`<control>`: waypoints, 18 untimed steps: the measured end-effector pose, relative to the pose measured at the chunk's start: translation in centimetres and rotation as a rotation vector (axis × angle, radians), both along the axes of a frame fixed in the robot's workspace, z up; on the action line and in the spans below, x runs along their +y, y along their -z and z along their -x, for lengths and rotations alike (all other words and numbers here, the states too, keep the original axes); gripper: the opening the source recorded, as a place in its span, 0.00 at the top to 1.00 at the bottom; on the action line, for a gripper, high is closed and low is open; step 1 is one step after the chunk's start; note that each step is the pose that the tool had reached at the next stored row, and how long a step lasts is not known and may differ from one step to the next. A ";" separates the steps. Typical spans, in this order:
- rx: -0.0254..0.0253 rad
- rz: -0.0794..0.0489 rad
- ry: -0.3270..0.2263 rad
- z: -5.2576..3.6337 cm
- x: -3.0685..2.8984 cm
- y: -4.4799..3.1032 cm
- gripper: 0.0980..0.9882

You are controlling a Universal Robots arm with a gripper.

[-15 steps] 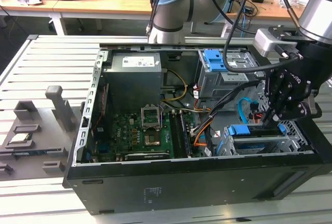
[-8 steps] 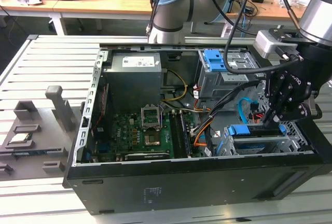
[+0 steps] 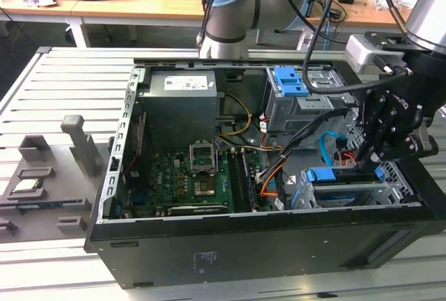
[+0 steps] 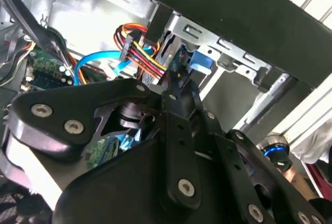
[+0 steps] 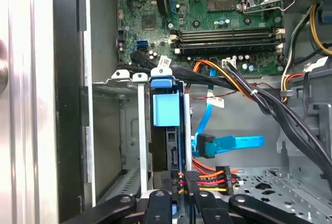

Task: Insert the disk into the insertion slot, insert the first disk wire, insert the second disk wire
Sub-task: 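Insert the first disk wire, then insert the second disk wire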

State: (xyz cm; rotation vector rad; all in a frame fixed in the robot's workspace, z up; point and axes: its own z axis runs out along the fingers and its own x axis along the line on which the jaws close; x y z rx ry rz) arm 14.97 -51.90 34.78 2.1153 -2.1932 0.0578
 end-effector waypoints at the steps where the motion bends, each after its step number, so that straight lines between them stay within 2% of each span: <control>1: 0.0000 0.000 0.000 0.00 0.03 -0.26 0.84; 2: 0.0000 0.002 0.000 0.01 0.27 -1.24 0.86; 4: 0.0000 0.003 0.000 0.00 0.48 -2.29 0.99; 6: 0.0000 0.003 0.000 0.00 0.53 -3.23 0.99; 8: 0.0000 0.003 0.000 0.00 0.54 -3.73 0.99; 18: 0.0000 0.003 0.000 0.00 0.54 -3.86 0.98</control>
